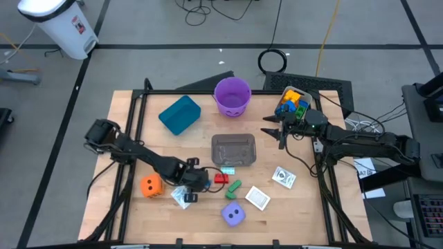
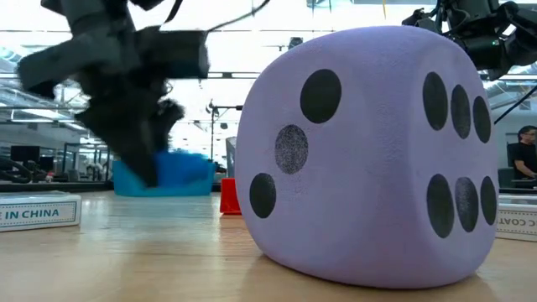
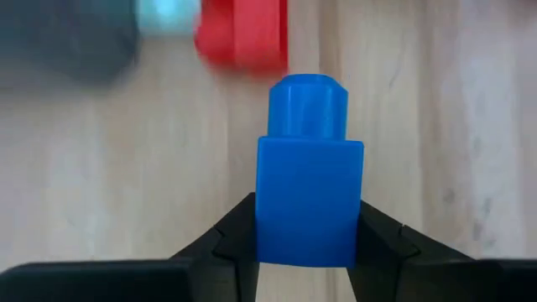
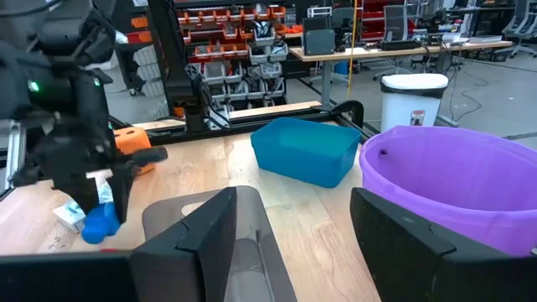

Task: Pick & Place Toys
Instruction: Put the blue game piece into the white bin

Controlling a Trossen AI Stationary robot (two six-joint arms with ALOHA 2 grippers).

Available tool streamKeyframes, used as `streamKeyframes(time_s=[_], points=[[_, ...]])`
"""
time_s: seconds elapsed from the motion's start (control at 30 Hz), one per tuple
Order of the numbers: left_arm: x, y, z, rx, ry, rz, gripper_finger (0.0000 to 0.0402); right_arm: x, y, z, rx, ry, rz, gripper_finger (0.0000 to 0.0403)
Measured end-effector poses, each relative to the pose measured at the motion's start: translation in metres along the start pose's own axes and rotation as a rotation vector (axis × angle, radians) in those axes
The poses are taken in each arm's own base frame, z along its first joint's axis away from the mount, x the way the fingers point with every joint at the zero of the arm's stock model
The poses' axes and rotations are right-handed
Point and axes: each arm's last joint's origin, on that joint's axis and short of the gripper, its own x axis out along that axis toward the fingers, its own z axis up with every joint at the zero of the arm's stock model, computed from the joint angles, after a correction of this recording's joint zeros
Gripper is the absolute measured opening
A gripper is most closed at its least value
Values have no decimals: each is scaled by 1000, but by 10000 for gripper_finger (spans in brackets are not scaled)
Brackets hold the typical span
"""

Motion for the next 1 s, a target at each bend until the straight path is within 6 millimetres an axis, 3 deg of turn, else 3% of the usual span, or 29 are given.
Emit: streamKeyframes(time_s=[0.27, 0.43, 0.57, 0.73, 0.87, 1.0], points=[[-32, 22, 54, 79, -286, 246, 134, 1, 0, -1, 19, 2, 6, 208], [-41, 52, 88, 126, -593, 311, 134, 7, 7, -7, -86, 38, 48, 208], [-35, 89, 92, 140, -715, 320, 134, 14, 12, -12, -126, 57, 81, 213], [-31, 131, 85, 23, -814, 217, 134, 27, 13, -16, -116, 25, 94, 232], [-28, 136, 82, -24, -790, 186, 134, 40, 18, -23, -121, 1, 127, 249], [-27, 128, 81, -2, -781, 148, 135, 51, 24, -27, -130, -71, 157, 262]])
